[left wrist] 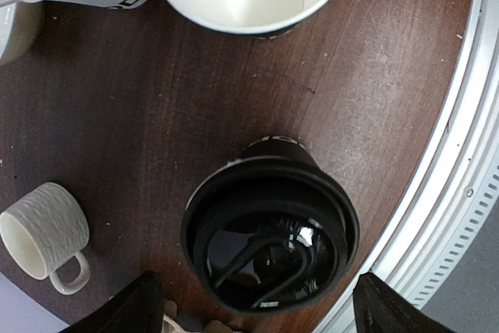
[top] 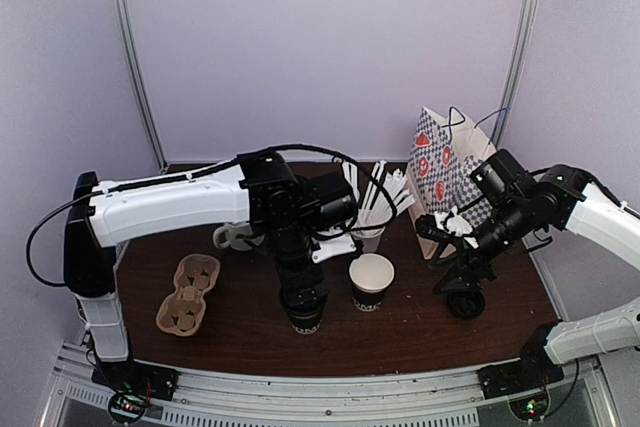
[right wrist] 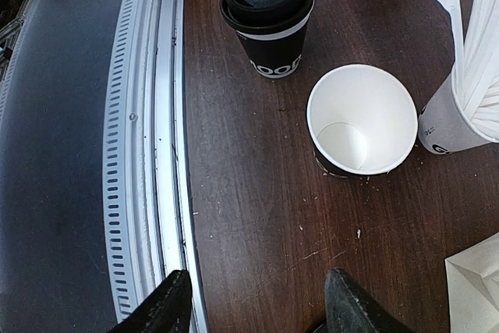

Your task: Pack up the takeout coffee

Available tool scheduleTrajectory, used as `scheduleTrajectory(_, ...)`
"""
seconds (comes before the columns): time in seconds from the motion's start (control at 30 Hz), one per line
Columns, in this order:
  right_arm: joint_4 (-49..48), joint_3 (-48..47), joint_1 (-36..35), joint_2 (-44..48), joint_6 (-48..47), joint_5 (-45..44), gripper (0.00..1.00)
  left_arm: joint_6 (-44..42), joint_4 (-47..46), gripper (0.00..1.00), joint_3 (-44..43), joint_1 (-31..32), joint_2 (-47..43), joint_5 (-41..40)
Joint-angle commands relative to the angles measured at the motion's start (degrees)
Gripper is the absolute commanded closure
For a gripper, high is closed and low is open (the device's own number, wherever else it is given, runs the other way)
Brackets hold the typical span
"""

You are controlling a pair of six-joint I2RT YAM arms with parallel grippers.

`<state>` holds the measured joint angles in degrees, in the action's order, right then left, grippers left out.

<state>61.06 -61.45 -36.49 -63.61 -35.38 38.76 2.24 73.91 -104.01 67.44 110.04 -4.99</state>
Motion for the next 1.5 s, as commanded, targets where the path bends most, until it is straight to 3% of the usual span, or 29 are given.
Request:
scheduleTrajectory(0.0, -0.8, -1.6, 0.2, -1.3, 0.7, 0.3, 0.39, -0.3, 1.7, 0.11, -0.9, -0.5, -9.8, -3.0)
scheduleTrajectory(0.13, -2.1, -4.2, -1.7, -5.4, 1.0, -2.2, 0.41, 3.5, -5.4, 0.11, 6.8, -5.2, -18.1, -0.3)
scheduleTrajectory(0.27, -4.4, -8.5, -7.8, -11.2, 2.3, -8.1, 0.49, 11.4, -20.0, 0.22, 20.7, -15.3, -26.4, 11.6)
scheduleTrajectory(0.4, -6.2, -14.1, -12.6, -17.4, 3.7, -12.0, 0.59, 19.7, -29.7, 0.34, 29.2, -19.1, -29.6, 17.3)
scheduleTrajectory(0.57, -9.0, -19.5, -16.4, -24.8, 10.0, -13.2, 0.69, 30.0, -35.1, 0.41, 36.3, -20.4, -31.6, 19.4)
scheduleTrajectory(0.7, -10.1, -22.9, -17.0, -29.2, 17.3, -10.1, 0.73, 38.2, -38.4, 0.43, 43.2, -20.7, -36.8, 17.4)
scheduleTrajectory(0.97, -9.0, -28.3, -17.7, -36.1, 25.6, -8.9, 0.77, 48.4, -49.3, 0.45, 55.1, -20.8, -43.2, 20.9)
scheduleTrajectory(1.2, -13.1, -25.3, -17.9, -37.3, 33.7, -8.3, 0.82, 50.1, -53.9, 0.48, 58.5, -20.8, -41.5, 22.0)
scheduleTrajectory(1.47, -13.9, -25.3, -17.8, -39.8, 35.3, -5.2, 0.83, 51.1, -56.7, 0.52, 58.7, -20.7, -38.5, 23.8)
